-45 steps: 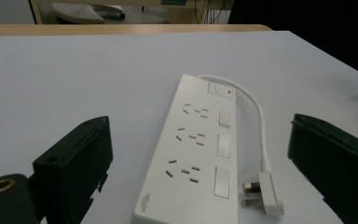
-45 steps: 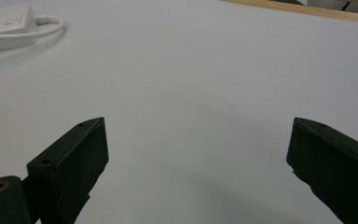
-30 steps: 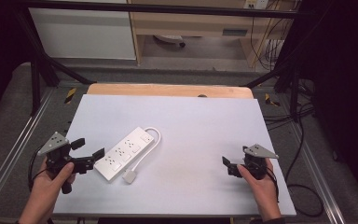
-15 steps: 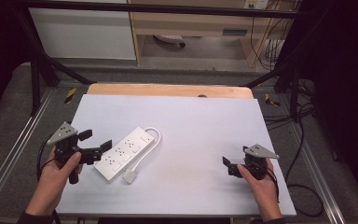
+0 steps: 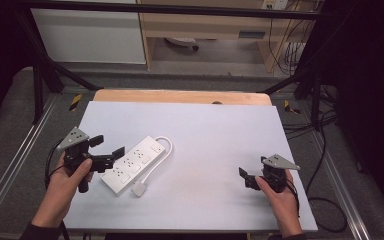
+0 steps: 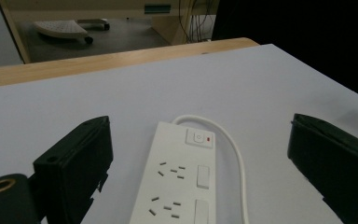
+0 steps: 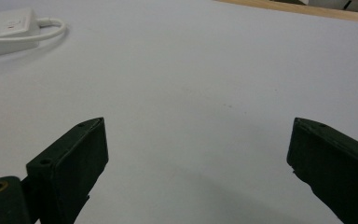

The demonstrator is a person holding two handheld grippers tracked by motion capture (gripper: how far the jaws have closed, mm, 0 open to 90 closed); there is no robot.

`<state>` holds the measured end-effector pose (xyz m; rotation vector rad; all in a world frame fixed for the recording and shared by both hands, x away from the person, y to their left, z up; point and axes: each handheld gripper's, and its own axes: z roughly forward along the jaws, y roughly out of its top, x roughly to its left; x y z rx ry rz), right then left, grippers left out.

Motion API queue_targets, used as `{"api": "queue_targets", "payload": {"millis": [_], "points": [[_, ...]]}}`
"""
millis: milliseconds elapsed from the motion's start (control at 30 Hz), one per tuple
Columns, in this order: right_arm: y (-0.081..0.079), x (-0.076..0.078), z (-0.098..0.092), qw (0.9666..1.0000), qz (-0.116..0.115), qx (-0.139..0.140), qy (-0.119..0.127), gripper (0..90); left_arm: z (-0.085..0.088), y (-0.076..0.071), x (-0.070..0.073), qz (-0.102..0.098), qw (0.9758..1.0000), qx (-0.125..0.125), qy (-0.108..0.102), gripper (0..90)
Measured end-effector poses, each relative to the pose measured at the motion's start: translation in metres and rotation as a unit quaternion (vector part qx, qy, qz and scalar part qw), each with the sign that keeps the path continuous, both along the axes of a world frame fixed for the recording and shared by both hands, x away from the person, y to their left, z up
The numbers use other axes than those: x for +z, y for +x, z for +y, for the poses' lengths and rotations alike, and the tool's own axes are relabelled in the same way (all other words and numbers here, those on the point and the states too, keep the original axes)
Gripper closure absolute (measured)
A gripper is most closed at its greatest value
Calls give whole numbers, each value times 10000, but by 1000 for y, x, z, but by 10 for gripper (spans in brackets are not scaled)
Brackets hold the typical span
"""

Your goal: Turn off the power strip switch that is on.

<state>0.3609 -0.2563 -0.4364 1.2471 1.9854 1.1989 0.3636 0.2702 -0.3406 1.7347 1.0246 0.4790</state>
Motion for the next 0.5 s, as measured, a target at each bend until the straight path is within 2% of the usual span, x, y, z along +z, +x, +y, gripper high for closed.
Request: {"api": "queue_targets", "payload": {"millis": [500], "points": [[0, 0, -1, 10000, 21, -17, 55, 52, -14, 4, -2, -20, 9998, -206, 70, 65]]}}
